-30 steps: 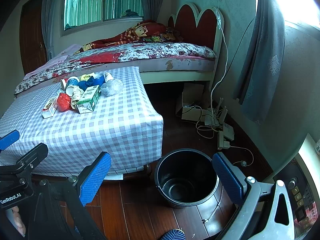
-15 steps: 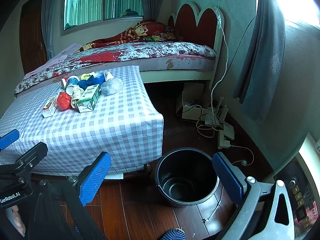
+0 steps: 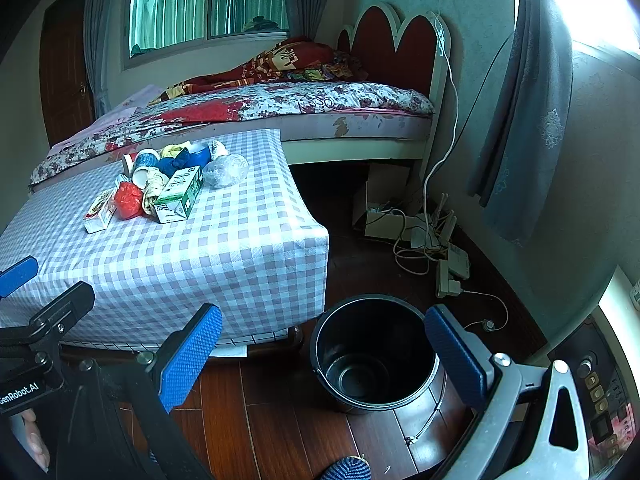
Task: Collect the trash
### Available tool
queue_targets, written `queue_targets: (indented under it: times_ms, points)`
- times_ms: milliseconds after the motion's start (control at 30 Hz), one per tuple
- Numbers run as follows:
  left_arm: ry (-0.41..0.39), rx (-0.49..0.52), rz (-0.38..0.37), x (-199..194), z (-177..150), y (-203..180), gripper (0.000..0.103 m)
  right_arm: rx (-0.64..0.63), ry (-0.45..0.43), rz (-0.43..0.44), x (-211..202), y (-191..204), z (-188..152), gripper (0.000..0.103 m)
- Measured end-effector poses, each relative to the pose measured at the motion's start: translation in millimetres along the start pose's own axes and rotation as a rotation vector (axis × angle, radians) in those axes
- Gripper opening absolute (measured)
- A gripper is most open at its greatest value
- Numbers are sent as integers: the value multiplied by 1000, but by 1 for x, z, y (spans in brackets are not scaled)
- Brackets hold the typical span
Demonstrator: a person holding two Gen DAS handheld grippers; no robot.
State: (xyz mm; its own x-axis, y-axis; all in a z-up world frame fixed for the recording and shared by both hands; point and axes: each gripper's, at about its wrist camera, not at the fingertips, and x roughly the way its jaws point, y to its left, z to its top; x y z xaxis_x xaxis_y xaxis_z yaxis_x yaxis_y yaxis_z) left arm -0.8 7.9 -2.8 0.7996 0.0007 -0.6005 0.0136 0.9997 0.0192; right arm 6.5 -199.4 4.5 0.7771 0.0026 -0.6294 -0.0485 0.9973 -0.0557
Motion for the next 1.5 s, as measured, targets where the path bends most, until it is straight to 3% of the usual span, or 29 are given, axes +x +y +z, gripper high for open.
queue_targets:
  times_ms: [300,700,933,1133,1233,1267,1333,1500]
  points:
    - [-1,-2,23,4,0,6,102,-15,10,23,6,7,5,102]
    - [48,-107,201,65,19,102,102,-131,16,223,74,72,52,101]
    - [99,-215,242,115,23,173,102,-233,26,335,131,153,79,85]
    - [122,-248,248,165,37,198,100,-265,90,341,193,206,96,84]
    - [127,-249,251,186,43,203,98,-262,121,321,216,214,103,83]
    - [134,-254,246,193,45,207,95,-259,132,314,223,214,104,71]
    - [142,-260,242,203,48,212,91,-240,139,305,231,209,107,59]
    - [143,-272,228,220,51,221,89,-256,117,299,242,210,114,59]
